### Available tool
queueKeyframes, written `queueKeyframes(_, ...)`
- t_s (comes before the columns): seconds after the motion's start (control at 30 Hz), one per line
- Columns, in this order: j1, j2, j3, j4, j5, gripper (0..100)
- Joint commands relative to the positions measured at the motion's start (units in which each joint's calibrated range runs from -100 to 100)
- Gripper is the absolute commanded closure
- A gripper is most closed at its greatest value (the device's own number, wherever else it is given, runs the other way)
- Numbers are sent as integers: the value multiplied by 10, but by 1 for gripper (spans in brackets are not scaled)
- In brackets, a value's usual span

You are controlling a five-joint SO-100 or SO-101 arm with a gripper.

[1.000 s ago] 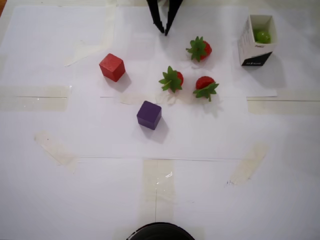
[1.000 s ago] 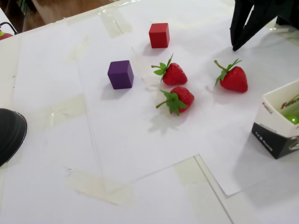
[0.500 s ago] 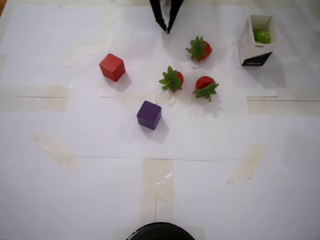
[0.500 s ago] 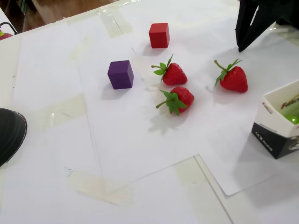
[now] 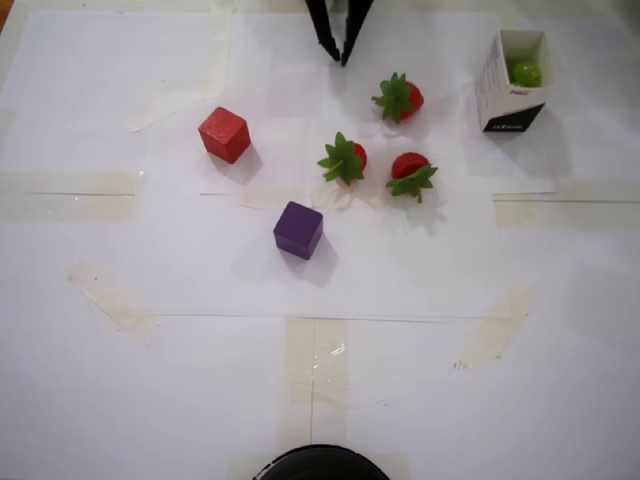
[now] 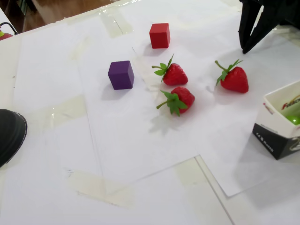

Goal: Pick up the grapes and place them in the box.

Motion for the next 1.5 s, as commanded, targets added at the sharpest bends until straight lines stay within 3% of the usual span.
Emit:
queueKeyframes(0.0, 6, 4, 0, 17, 12, 100)
queueKeyframes(1.47, 29, 4, 0, 14, 0, 100)
